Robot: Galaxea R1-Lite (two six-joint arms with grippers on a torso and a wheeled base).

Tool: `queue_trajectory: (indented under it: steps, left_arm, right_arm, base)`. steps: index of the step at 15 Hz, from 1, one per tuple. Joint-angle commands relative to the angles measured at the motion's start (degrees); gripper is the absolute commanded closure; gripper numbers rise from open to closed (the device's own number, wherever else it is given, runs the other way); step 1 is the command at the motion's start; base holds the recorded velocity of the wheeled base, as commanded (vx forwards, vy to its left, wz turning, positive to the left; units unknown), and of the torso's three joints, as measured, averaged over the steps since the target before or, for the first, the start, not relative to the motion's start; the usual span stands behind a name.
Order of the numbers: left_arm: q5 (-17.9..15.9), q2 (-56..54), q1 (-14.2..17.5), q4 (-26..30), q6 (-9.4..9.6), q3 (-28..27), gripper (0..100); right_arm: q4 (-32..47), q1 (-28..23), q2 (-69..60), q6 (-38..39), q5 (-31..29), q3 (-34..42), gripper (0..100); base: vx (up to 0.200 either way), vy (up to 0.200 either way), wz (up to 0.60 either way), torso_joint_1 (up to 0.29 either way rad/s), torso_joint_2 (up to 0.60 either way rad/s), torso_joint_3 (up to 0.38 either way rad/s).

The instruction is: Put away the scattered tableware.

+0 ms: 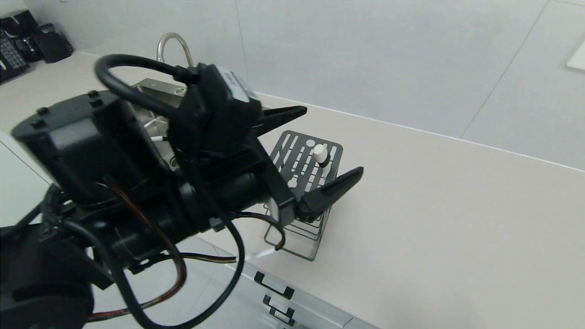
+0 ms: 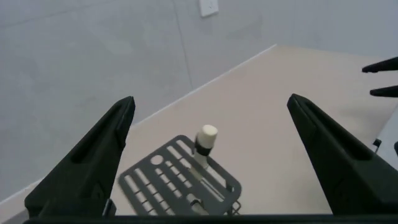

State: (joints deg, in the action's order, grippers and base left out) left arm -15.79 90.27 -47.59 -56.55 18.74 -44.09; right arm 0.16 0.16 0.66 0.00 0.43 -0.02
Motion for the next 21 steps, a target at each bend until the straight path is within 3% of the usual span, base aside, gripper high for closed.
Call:
queue_trajectory:
  steps: [1,2,4,5,7,8,9,10,11,12,13,16,17,18,19,20,21]
  left_arm:
    - [-8.3,-7.9,6.5,0.2,-0.19,3.8,0]
    - [-13.0,-10.6,9.2,0.3,-0.72,4.3,0]
    - [-14.7,-15.2,11.9,0.0,-2.13,5.3,0]
    - [-13.7,-21.5,13.0,0.0,-3.09,7.1,0]
    - [-8.6,-31.1,17.8,0.1,-3.27,9.8,0]
    - [-5.5,-38.4,23.3,0.4,-5.11,13.7,0]
    - [-1.1,-48.1,30.4,0.7,-11.18,20.5,0]
    - [4.4,-54.7,35.2,1.4,-16.10,27.2,0]
    - [7.7,-60.7,40.0,3.4,-19.79,33.5,0]
    - [7.6,-65.9,42.7,7.5,-22.60,38.4,0]
    - [7.5,-71.1,43.1,13.1,-23.40,41.1,0]
    - [7.4,-84.6,43.2,29.0,-23.13,44.0,0]
    - [7.7,-85.3,43.5,30.9,-22.96,44.0,0]
    - [7.7,-85.9,45.1,31.4,-23.40,44.0,0]
    - [7.6,-87.5,47.5,35.5,-23.31,44.1,0]
    - [7.6,-88.8,48.2,40.2,-22.69,44.1,0]
    - [8.0,-90.3,47.6,51.5,-20.41,44.1,0]
  right_arm:
    - [0.0,0.0,0.0,0.0,0.0,0.0,0]
    - [0.0,0.0,0.0,0.0,0.0,0.0,0]
    - [0.0,0.0,0.0,-0.1,0.0,0.0,0]
    - [0.0,0.0,0.0,-0.1,0.0,0.0,0]
    - [0.0,0.0,0.1,-0.1,0.0,0.0,0]
    - [-0.1,0.0,0.1,-0.1,0.0,0.0,0]
    - [-0.1,0.0,0.0,-0.1,0.1,0.0,0]
    - [-0.1,0.0,0.0,-0.1,0.1,0.0,0]
    - [-0.1,0.0,0.0,-0.1,0.1,0.0,0]
    - [-0.1,0.0,0.0,-0.1,0.1,0.0,0]
    - [-0.1,0.0,0.0,0.0,0.1,0.0,0]
    - [-0.1,0.0,0.0,0.0,0.1,0.0,0]
    - [-0.1,0.0,0.0,-0.1,0.1,0.0,0]
    - [-0.1,0.0,0.0,-0.1,0.1,0.0,0]
    - [-0.1,0.0,0.0,-0.1,0.1,0.0,0]
    - [-0.1,0.0,0.0,0.0,0.1,0.0,0]
    - [0.0,0.0,0.0,0.1,0.1,0.0,0]
  base:
    - [0.000,0.000,0.00,0.000,0.00,0.000]
    - [0.000,0.000,0.00,0.000,0.00,0.000]
    - [0.000,0.000,0.00,0.000,0.00,0.000]
    - [0.000,0.000,0.00,0.000,0.00,0.000]
    - [0.000,0.000,0.00,0.000,0.00,0.000]
    - [0.000,0.000,0.00,0.000,0.00,0.000]
    - [0.000,0.000,0.00,0.000,0.00,0.000]
    - [0.000,0.000,0.00,0.000,0.00,0.000]
    - [0.000,0.000,0.00,0.000,0.00,0.000]
    - [0.000,0.000,0.00,0.000,0.00,0.000]
    - [0.000,0.000,0.00,0.000,0.00,0.000]
    - [0.000,0.000,0.00,0.000,0.00,0.000]
    - [0.000,0.000,0.00,0.000,0.00,0.000]
    - [0.000,0.000,0.00,0.000,0.00,0.000]
    - [0.000,0.000,0.00,0.000,0.00,0.000]
    - [0.000,0.000,0.00,0.000,0.00,0.000]
    - [0.000,0.000,0.00,0.000,0.00,0.000]
